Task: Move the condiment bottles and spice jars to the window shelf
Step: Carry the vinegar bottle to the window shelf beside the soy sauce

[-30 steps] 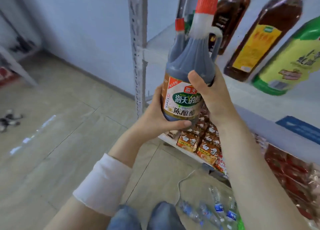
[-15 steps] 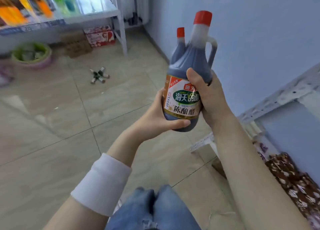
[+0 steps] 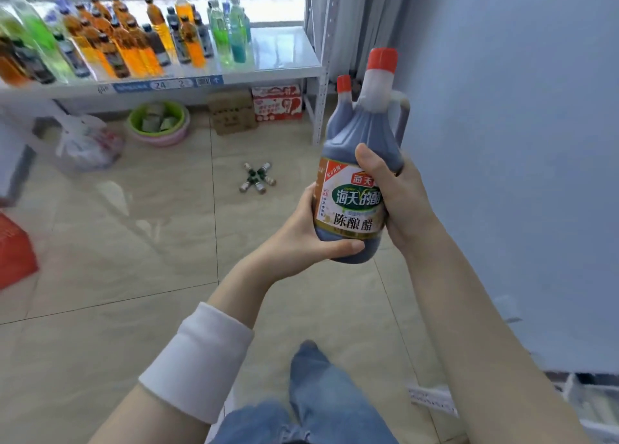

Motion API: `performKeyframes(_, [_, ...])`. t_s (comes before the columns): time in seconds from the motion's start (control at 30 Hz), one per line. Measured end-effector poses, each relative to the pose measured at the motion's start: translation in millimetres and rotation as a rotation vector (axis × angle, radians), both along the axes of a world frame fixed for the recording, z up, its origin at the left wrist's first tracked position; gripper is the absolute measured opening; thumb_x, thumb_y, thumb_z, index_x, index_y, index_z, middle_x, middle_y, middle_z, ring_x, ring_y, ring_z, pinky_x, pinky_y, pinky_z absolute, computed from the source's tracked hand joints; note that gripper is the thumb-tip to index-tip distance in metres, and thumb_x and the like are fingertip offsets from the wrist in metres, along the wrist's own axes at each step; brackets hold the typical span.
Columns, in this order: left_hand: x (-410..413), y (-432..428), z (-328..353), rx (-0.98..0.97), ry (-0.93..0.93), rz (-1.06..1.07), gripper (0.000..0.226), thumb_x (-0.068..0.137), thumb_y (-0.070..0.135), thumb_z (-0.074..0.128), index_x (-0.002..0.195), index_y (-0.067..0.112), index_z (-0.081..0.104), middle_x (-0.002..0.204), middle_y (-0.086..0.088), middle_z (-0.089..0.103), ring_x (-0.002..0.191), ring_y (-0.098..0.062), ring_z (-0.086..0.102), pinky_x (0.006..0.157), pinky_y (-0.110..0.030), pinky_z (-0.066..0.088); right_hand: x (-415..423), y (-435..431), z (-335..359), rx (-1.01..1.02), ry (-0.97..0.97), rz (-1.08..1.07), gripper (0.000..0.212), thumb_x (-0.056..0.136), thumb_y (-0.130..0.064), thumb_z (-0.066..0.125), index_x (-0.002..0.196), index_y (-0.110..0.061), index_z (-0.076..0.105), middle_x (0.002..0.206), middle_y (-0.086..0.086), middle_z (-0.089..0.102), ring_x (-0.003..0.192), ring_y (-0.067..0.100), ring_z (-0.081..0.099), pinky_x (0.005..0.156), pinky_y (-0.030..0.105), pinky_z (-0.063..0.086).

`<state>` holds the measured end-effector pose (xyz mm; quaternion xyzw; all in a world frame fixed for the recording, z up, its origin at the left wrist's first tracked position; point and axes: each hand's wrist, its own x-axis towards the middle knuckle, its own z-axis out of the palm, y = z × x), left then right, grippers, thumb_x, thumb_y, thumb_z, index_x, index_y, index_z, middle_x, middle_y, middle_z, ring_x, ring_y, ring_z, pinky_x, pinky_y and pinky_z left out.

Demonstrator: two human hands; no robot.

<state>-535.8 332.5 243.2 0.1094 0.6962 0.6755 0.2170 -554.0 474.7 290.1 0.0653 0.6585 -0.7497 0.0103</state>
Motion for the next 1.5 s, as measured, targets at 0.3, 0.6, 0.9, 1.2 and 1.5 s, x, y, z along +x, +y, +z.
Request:
performKeyframes(0.3, [-137.5,-12.4,14.0,-0.006,0.018,0.134,0.098,0.063,0.021,0.082,0.14,0.017,0.021,0.128,0.002,0.052,0.114,-0.004,0.055,0.09,-0.02,0.048,-156.4,-16.9,11.9,0.007,-0.013,0.112,0.087,0.054,-0.049,0.074,0.125,-0.007,0.048,0.11,0.017,0.066,0.092,0.027,0.069,0.073,0.036,0.057])
performKeyframes(0.6, [-291.5,-68.2,35.2,-0.026,0.074,0.18,0.097,0.06,0.028,0.077,0.138,0.023,0.019,0.121,0.012,0.052,0.109,0.001,0.055,0.08,-0.015,0.05,-317.6,-77.6,29.8,0.03,0.003,0.138,0.091,0.05,-0.052,0.074,0.125,-0.007,0.05,0.108,0.014,0.068,0.093,0.026,0.069,0.081,0.041,0.057])
performKeyframes(0.9, [-439.0,-125.1,39.1,0.008,0.064,0.193,0.087,0.07,0.007,0.076,0.136,0.021,0.022,0.124,0.008,0.051,0.11,0.004,0.055,0.085,-0.014,0.047,-465.6,-131.7,35.4,0.055,-0.013,0.15,0.091,0.048,-0.054,0.074,0.123,-0.011,0.049,0.108,0.013,0.067,0.094,0.026,0.068,0.084,0.045,0.055])
performKeyframes(1.2, [-580.9,-135.5,27.5,-0.011,0.045,0.24,0.087,0.067,0.016,0.079,0.132,0.03,0.023,0.125,0.011,0.052,0.114,0.001,0.053,0.092,-0.018,0.047,-613.3,-143.7,24.5,0.041,-0.034,0.202,0.089,0.046,-0.052,0.075,0.122,-0.012,0.049,0.107,0.012,0.068,0.092,0.024,0.069,0.079,0.039,0.057])
performKeyframes(1.5, [-692.9,-163.7,56.1,-0.023,0.092,0.328,0.09,0.069,0.014,0.077,0.138,0.025,0.02,0.124,0.011,0.053,0.109,0.005,0.055,0.087,-0.015,0.048,-736.5,-175.7,53.8,0.027,0.031,0.325,0.073,0.058,-0.043,0.074,0.12,-0.013,0.051,0.103,0.009,0.069,0.089,0.021,0.07,0.073,0.033,0.057])
